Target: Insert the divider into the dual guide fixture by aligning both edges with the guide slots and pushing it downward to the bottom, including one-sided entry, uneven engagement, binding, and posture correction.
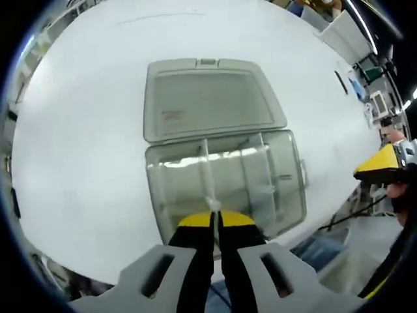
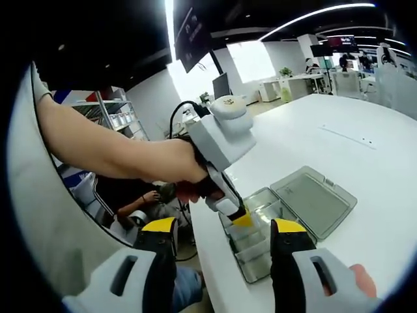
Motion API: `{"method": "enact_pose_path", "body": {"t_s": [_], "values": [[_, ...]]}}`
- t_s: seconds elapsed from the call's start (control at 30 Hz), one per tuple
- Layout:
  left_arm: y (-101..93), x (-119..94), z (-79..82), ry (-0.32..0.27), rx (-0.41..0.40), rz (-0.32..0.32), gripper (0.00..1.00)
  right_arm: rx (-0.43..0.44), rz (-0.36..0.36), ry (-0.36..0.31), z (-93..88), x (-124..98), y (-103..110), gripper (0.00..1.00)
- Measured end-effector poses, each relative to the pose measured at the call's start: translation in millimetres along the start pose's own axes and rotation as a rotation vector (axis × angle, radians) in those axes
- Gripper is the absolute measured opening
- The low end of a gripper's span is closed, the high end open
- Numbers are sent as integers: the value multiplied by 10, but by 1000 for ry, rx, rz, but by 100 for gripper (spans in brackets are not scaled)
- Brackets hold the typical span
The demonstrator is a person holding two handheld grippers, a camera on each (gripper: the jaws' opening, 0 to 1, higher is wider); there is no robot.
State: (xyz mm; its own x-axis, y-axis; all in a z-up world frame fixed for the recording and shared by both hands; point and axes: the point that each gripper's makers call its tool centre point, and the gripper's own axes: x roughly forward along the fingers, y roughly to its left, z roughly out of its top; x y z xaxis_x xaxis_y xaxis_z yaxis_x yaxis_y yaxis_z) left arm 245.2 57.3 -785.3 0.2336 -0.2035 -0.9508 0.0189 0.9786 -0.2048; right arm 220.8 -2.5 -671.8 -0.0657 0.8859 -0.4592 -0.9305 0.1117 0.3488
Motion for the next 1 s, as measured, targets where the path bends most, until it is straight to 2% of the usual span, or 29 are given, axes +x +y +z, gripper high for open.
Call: {"method": "enact_pose_path", "body": {"t_s": [0.5,0.63,0.7,0.73,0.83,0.9,1.0], "values": [[-14,12,3,-4,54,42,0,11,-15,-4,-5,-23,-3,54],[-21,-19,18,-26,87,23,1,14,-24,1,-32,-43,-19,55],[-10,-19,53,-64,85,3,3,13,-28,5,-48,-49,-31,55],[-3,-15,24,-58,88,-2,4,14,-33,7,-55,-54,-41,55],[15,-38,49,-102,106,-18,14,17,-44,3,-54,-57,-59,55],[-16,-67,62,-122,92,-61,20,17,-50,7,-65,-47,-70,55],[-47,-129,99,-159,72,-117,19,16,-59,12,-78,-19,-69,56]]}}
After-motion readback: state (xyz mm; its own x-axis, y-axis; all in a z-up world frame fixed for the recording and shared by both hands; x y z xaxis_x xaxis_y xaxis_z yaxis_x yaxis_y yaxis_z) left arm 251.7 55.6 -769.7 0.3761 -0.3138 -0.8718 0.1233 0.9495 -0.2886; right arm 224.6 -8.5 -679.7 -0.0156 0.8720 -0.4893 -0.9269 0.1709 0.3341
